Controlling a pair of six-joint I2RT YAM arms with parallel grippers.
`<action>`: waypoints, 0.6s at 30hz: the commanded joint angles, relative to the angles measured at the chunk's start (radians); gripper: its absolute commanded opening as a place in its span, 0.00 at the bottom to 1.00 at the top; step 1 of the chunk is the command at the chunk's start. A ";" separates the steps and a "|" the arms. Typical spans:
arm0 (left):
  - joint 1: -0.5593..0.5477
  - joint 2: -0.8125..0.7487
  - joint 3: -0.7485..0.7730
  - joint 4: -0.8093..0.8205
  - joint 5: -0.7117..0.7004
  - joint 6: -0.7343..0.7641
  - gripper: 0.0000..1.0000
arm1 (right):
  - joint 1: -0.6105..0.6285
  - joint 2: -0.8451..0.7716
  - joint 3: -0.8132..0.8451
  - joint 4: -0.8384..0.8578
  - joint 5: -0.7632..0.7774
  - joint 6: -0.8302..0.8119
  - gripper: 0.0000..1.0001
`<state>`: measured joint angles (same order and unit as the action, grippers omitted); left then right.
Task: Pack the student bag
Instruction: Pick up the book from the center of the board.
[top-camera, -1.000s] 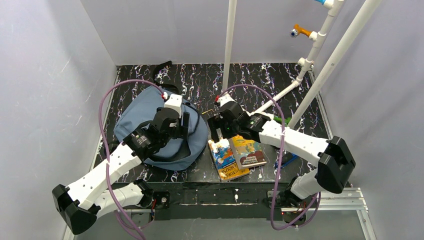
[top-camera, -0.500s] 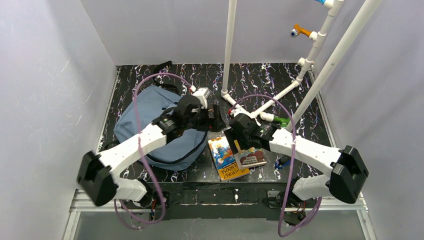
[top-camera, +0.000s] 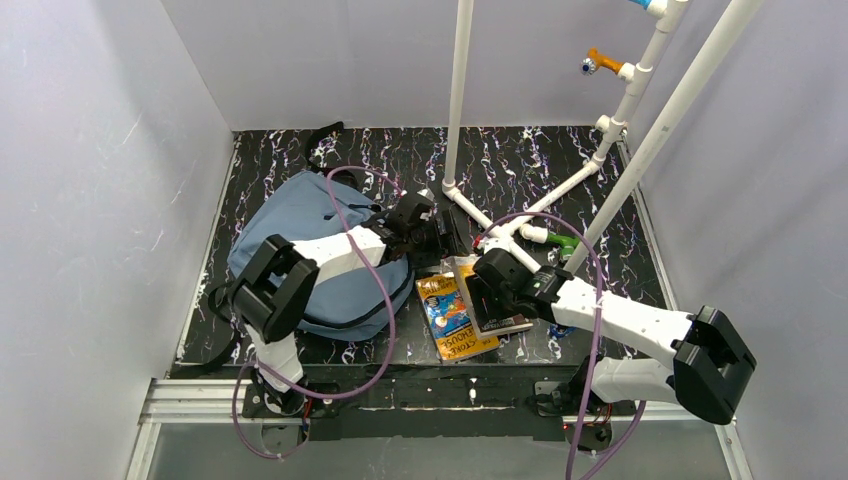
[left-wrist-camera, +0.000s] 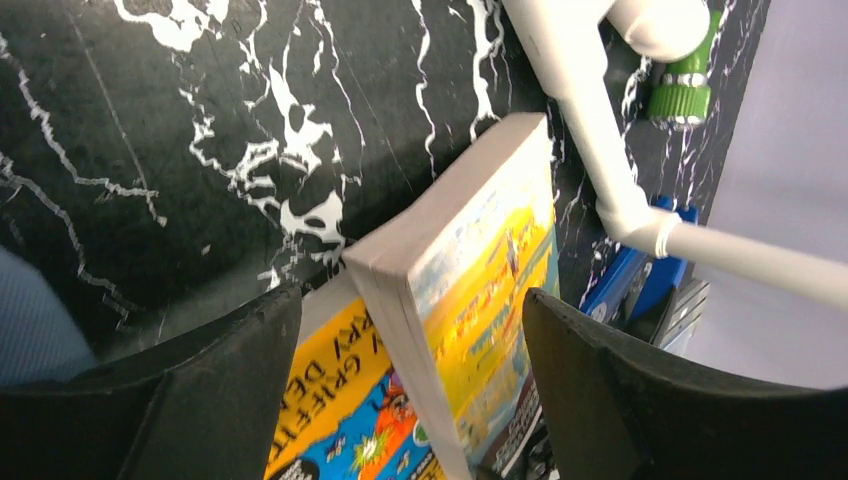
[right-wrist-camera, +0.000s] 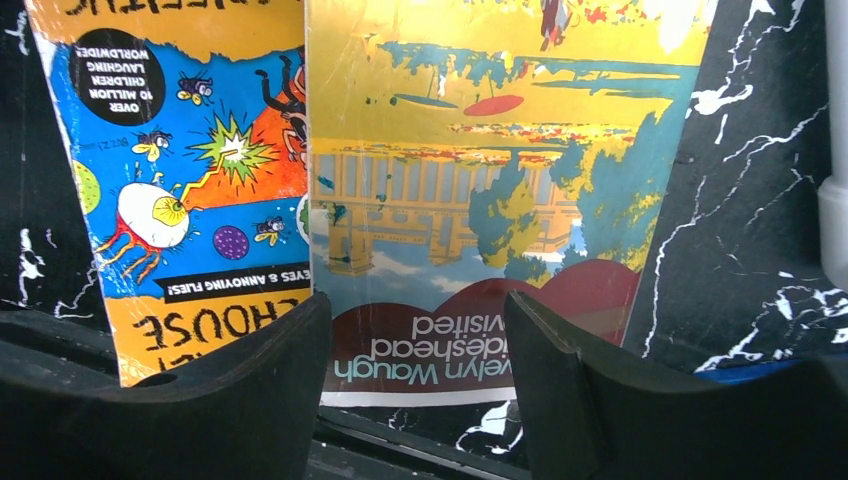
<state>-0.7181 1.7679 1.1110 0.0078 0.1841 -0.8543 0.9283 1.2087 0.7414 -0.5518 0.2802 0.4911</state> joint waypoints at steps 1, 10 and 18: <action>0.005 0.073 0.050 0.057 0.035 -0.103 0.77 | -0.009 -0.031 -0.032 0.069 -0.021 0.033 0.71; -0.013 0.137 0.037 0.142 0.078 -0.158 0.62 | -0.014 -0.003 -0.048 0.092 -0.024 0.029 0.69; -0.014 0.132 -0.021 0.287 0.077 -0.169 0.32 | -0.014 0.006 -0.035 0.094 -0.033 0.022 0.68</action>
<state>-0.7258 1.9274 1.1110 0.2203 0.2520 -1.0279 0.9165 1.2057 0.7055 -0.4713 0.2546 0.5133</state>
